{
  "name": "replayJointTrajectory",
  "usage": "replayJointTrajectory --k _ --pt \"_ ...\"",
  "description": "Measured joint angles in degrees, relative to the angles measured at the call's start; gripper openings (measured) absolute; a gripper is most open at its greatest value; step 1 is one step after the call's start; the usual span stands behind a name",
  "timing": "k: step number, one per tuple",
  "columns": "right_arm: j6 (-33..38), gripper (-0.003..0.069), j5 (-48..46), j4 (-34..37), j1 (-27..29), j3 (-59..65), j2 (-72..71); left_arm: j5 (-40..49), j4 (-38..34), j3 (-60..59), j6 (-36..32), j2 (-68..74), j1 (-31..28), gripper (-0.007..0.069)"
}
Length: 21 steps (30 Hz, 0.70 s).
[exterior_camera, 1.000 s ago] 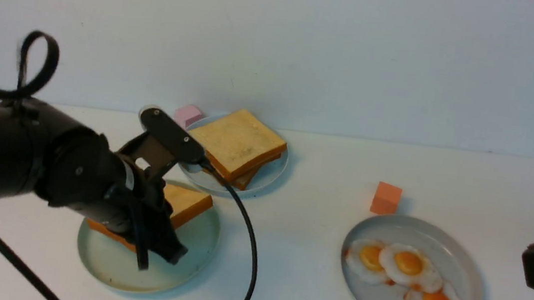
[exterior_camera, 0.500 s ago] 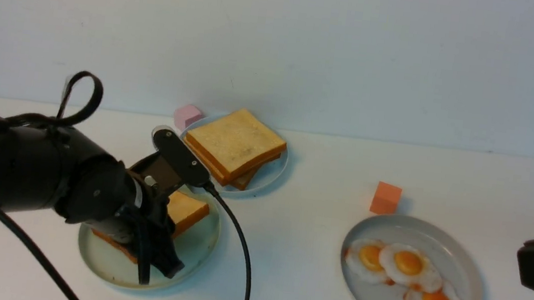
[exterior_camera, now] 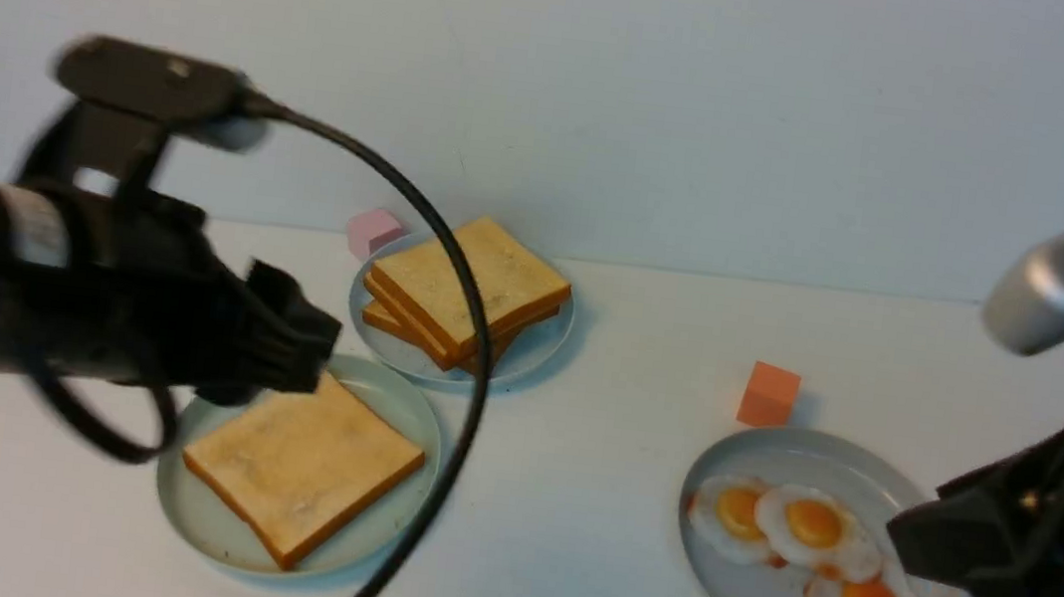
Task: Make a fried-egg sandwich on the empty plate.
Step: Use the right arm to grab a fried egg
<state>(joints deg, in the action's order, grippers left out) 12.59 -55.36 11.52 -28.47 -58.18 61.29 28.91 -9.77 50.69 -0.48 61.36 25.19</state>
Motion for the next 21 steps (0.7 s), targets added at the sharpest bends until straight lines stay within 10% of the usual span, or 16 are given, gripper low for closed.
replayJointTrajectory --k 5,21 --pt "-3.25 0.0377 2.80 -8.94 0.00 0.00 12.35 2.66 -3.12 -5.65 -1.54 -22.10 0.00 -0.0010" --pt "5.26 0.0637 11.63 -14.37 8.42 -8.31 42.82 4.78 -4.52 -16.50 -2.59 -51.41 0.00 -0.0013"
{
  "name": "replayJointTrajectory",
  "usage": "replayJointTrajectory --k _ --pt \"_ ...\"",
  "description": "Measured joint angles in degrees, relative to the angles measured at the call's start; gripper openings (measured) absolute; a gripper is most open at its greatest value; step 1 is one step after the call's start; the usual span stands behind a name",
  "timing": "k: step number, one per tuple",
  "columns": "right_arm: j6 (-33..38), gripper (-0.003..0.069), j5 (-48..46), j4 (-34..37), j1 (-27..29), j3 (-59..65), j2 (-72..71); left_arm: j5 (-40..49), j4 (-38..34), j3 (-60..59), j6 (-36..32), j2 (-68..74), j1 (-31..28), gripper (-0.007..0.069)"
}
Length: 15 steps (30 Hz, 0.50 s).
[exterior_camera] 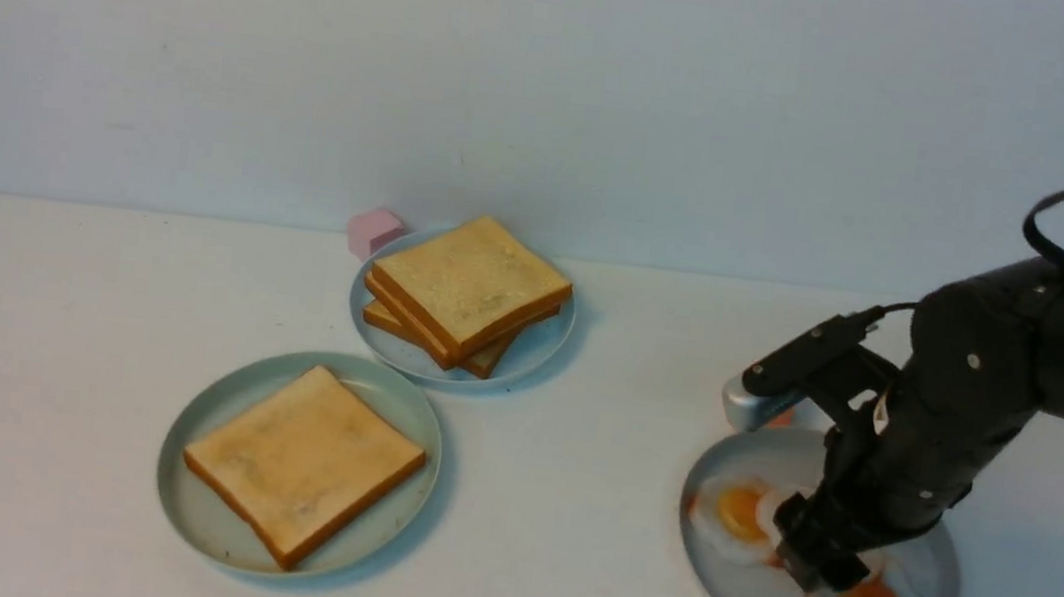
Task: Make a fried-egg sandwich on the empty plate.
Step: Use the right arm to grab a fried egg
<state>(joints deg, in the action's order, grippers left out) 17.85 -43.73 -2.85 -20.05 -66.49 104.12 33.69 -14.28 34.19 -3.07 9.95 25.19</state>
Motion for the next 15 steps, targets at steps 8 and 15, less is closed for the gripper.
replayJointTrajectory --k 8,15 --pt "4.63 0.0638 1.11 0.98 1.58 -2.84 5.29 2.29 0.00 0.00 0.00 0.09 0.00 -0.0013" --pt "5.10 0.0619 2.14 0.71 1.70 -3.30 6.92 3.64 0.00 0.00 0.00 0.09 0.00 -0.0013"
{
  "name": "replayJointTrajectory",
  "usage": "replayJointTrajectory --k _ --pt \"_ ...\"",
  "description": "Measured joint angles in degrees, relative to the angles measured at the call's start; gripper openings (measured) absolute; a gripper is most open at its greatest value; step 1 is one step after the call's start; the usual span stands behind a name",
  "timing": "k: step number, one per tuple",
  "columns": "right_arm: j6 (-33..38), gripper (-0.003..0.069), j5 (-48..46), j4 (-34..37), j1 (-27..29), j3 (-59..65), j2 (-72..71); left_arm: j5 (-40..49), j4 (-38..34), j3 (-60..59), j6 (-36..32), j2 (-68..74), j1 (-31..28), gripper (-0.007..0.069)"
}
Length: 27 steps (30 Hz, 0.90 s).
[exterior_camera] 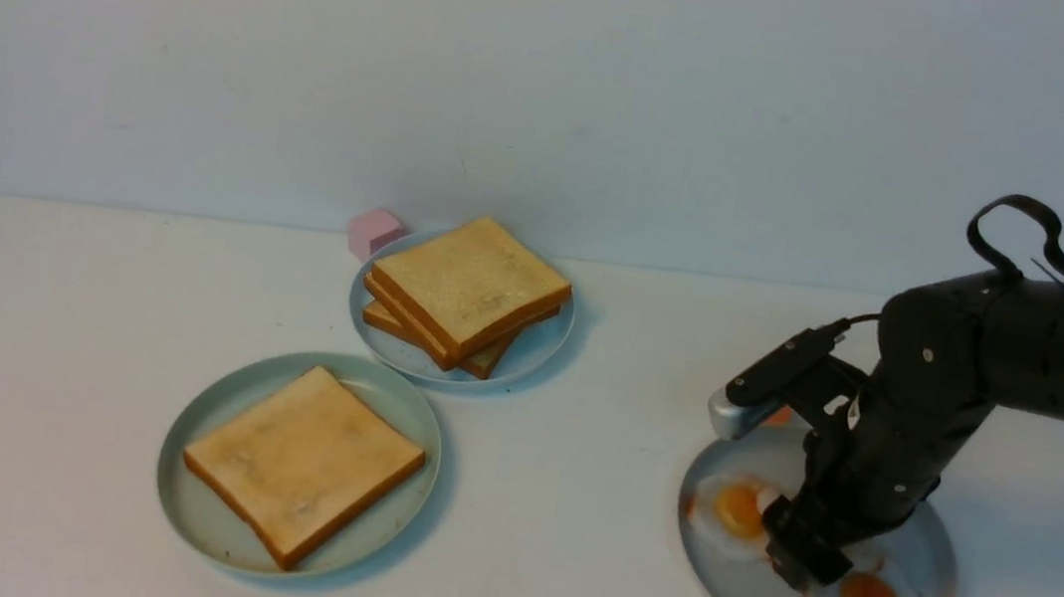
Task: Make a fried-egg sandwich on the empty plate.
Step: Use the right arm to grab a fried egg
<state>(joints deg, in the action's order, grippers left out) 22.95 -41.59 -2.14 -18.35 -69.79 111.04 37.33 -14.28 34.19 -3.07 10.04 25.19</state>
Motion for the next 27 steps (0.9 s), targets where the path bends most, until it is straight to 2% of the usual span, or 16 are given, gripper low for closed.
replayJointTrajectory --k 3,9,14,15,17,18,19,20,21,27 --pt "0.56 0.0595 0.00 -0.18 0.00 -0.21 0.28 0.32 0.00 0.00 0.00 0.00 0.00 -0.0013" --pt "1.56 0.0461 -0.25 -0.58 0.06 -0.39 0.22 1.68 -2.16 0.00 0.00 0.00 0.00 -0.0013" --pt "1.56 0.0454 -1.52 -0.84 0.01 -0.43 -0.67 2.29 -3.28 0.00 0.00 0.00 0.00 -0.0013" --pt "1.56 0.0434 -2.59 -1.22 0.01 -0.27 -1.43 2.42 -3.62 0.00 0.00 0.00 0.00 -0.0013" --pt "1.44 0.0341 -3.76 -1.93 0.01 -0.13 -3.33 2.61 -3.93 0.00 0.00 0.00 0.00 -0.0013" --pt "1.44 0.0328 -3.76 -1.93 0.01 -0.13 -3.33 2.67 -3.95 0.00 0.00 0.00 0.00 -0.0013" --pt "1.38 0.0189 -4.30 -2.32 0.06 -0.13 -5.13 2.72 -4.00 0.00 0.00 0.00 0.00 -0.0013" --pt "1.38 0.0106 -4.42 -2.50 0.06 -0.13 -6.31 2.88 -4.00 0.00 0.00 0.00 0.00 -0.0013" --pt "1.38 0.0078 -4.95 -2.20 0.06 -0.13 -7.63 2.86 -4.02 0.00 0.00 0.00 0.00 -0.0013" --pt "1.18 0.0090 -6.54 -1.43 0.06 -0.08 -11.38 2.91 -4.02 0.00 0.00 0.00 0.00 -0.0013"
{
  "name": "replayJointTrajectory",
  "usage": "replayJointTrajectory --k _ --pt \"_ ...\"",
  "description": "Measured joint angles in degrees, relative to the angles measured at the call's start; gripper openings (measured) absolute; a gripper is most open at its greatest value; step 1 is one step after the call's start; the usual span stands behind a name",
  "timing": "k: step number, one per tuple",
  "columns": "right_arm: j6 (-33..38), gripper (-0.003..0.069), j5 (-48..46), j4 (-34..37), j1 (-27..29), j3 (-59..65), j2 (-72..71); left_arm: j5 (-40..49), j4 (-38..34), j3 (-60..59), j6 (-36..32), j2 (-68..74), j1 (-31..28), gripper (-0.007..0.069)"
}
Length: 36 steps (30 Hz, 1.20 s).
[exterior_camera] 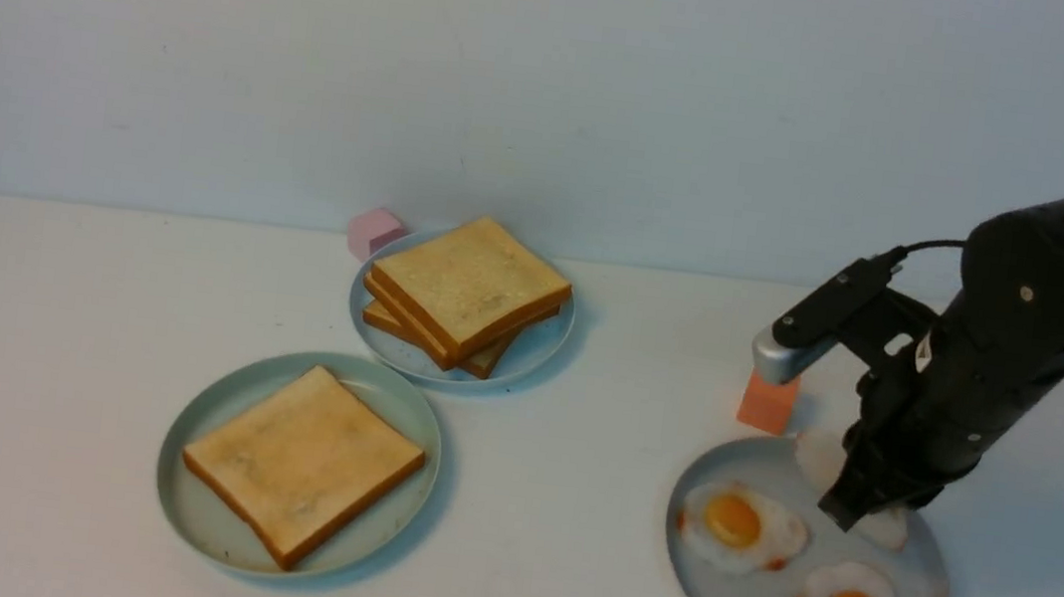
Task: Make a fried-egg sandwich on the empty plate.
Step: Use the right arm to grab a fried egg, then use the right arm to place the fried egg on the slice of bread in the middle
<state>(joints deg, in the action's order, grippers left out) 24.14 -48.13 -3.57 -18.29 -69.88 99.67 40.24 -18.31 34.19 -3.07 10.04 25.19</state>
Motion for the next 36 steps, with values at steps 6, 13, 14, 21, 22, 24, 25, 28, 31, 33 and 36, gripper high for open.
replayJointTrajectory --k 6,13,14,21,22,24,25,28,31,33,36 --pt "-3.39 0.0090 -1.83 0.21 -1.11 -0.36 -1.12 0.21 1.46 0.00 0.00 0.00 0.00 -0.0013" --pt "-12.99 0.0090 -5.43 2.10 -16.83 -9.23 -4.20 0.65 10.89 0.00 4.89 0.00 0.00 -0.0013" --pt "-13.90 0.0090 -5.01 2.49 -19.92 -11.40 -3.62 0.34 11.56 0.00 5.70 0.00 0.00 -0.0013" --pt "-15.76 0.0090 -0.95 3.57 -32.66 -26.35 9.46 -4.40 11.86 0.00 6.52 0.00 0.00 -0.0013" --pt "-15.81 0.0090 -0.95 3.57 -32.88 -27.36 10.56 -4.72 11.80 0.00 6.52 0.00 0.00 -0.0013" --pt "-15.96 0.0090 -0.95 3.57 -33.49 -33.04 16.53 -6.05 11.75 0.00 6.58 0.00 0.00 -0.0013" --pt "-16.10 0.0090 -0.95 3.23 -33.60 -35.60 19.08 -6.16 11.75 0.00 6.65 0.00 0.00 -0.0011" --pt "-16.28 0.0090 -1.42 1.11 -33.59 -42.55 25.61 -6.16 11.70 0.00 6.65 0.00 0.00 -0.0011" --pt "-17.48 0.0090 -2.61 -2.56 -33.59 -47.86 30.03 -6.16 11.70 0.00 6.65 0.00 0.00 -0.0011" --pt "-18.64 0.0090 -3.17 -5.51 -33.59 -50.81 32.53 -6.16 11.68 0.00 6.65 0.00 0.00 -0.0011" --pt "-20.03 0.0090 -3.33 -7.38 -33.59 -52.84 34.83 -6.16 11.63 0.00 6.65 0.00 0.00 -0.0011"
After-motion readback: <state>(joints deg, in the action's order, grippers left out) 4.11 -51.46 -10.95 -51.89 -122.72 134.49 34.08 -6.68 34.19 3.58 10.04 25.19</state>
